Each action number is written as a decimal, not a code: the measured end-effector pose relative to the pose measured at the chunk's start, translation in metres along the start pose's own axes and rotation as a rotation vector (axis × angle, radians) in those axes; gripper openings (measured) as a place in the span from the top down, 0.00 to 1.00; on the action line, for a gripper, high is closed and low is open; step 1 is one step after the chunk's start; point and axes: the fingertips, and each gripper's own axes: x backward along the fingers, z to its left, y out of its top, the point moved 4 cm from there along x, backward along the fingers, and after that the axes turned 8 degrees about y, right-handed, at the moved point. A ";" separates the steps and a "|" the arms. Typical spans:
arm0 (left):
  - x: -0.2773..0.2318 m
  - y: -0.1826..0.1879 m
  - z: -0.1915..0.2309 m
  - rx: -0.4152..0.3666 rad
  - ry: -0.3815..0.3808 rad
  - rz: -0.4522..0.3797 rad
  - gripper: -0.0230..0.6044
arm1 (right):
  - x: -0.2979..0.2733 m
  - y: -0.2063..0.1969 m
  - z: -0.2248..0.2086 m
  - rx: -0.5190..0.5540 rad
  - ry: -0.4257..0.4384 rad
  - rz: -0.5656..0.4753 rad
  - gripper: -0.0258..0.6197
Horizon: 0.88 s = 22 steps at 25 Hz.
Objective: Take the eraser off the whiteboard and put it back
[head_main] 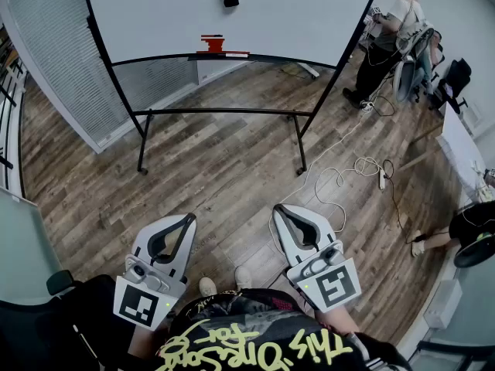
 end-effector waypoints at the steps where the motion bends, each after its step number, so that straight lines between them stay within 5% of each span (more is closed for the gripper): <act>1: 0.000 0.000 -0.001 0.000 -0.001 0.000 0.95 | 0.001 0.000 0.000 0.000 0.000 0.000 0.95; 22: -0.011 0.000 -0.018 0.000 -0.008 0.005 0.95 | 0.014 -0.003 -0.012 0.000 -0.025 -0.009 0.94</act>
